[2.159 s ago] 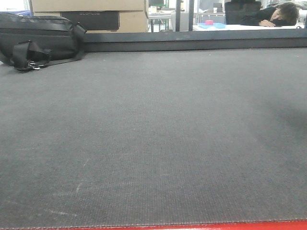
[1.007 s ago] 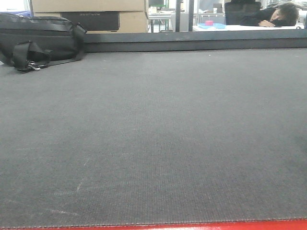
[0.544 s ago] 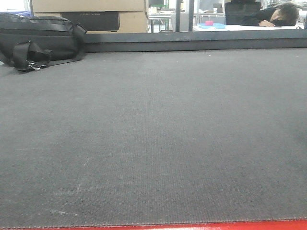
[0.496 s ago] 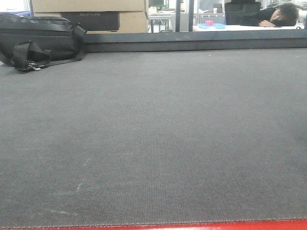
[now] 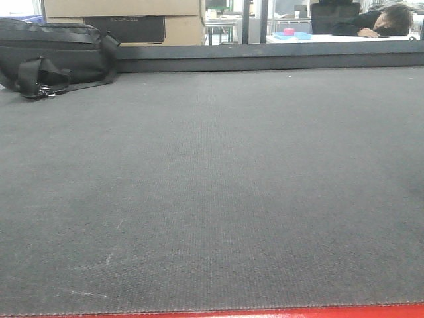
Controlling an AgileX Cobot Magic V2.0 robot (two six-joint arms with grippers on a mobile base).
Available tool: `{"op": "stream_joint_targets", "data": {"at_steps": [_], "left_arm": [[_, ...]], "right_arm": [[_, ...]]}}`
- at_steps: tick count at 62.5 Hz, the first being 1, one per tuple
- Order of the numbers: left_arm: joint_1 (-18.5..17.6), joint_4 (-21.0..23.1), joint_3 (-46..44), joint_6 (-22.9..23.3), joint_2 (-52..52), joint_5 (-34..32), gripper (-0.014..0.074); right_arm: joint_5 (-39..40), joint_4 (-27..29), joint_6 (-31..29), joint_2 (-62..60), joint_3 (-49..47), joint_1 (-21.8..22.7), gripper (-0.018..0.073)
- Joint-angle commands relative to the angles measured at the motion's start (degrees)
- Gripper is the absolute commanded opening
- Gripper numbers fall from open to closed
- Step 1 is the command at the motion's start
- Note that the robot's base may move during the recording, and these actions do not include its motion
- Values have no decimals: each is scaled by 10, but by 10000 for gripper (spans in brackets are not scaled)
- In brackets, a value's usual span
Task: Grab block from conveyor and place in blue bin
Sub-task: 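Lift both held blocks up off the conveyor belt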
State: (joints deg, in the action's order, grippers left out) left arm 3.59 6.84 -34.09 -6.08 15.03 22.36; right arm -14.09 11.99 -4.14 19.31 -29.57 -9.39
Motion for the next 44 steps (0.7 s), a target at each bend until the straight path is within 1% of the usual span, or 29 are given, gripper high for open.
{"op": "stream_joint_targets", "data": {"at_steps": [1, 44], "left_arm": [[-3, 4, -4, 1, -4, -11, -111], [-3, 4, -4, 1, -4, -11, -111]], "right_arm": [[13, -2, -5, -2, -6, 0, -155], [13, -2, -5, -2, -6, 0, -155]]}}
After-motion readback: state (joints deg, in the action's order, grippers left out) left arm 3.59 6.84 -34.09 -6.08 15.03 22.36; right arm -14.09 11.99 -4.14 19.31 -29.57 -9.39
